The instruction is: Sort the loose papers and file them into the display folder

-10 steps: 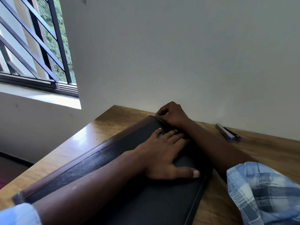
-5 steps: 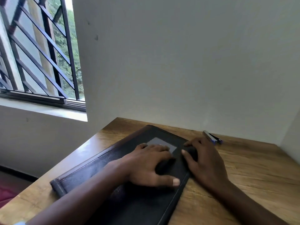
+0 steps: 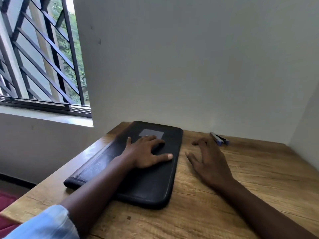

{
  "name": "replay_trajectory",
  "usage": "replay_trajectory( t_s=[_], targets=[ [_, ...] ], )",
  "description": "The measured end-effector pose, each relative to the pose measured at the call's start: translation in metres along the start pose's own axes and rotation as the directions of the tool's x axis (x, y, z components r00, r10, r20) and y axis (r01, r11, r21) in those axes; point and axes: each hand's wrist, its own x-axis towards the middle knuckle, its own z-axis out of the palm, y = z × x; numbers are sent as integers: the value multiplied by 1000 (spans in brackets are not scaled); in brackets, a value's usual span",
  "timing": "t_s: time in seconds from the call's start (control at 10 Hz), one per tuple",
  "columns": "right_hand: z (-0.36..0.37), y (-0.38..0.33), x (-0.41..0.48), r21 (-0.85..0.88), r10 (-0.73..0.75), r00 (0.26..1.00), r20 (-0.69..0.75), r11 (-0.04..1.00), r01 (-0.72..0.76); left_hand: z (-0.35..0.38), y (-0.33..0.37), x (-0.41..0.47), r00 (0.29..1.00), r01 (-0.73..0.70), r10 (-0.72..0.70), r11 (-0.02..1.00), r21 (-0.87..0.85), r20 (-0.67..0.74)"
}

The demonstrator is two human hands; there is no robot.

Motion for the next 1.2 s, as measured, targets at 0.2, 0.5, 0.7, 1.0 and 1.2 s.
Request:
replay_trajectory(
  t_s=[0.2,0.5,0.7,1.0,1.2],
  targets=[
    [-6,52,43,-60,318,932,-171,941,-332,3,-8,23,1000,1,0,999,48,-28],
    [-5,107,82,-192,418,895,-155,876,-443,8,-22,33,999,-43,41,996,76,28],
    [0,61,43,-114,420,897,-141,893,-436,12,-23,25,998,-59,59,994,88,-3],
    [1,-46,-20,-161,522,852,-53,837,-523,-7,-9,23,997,-20,17,999,48,71],
    [-7,-52,-14,-224,560,828,23,810,-542,-13,-6,21,997,-7,4,999,43,78]
  ],
)
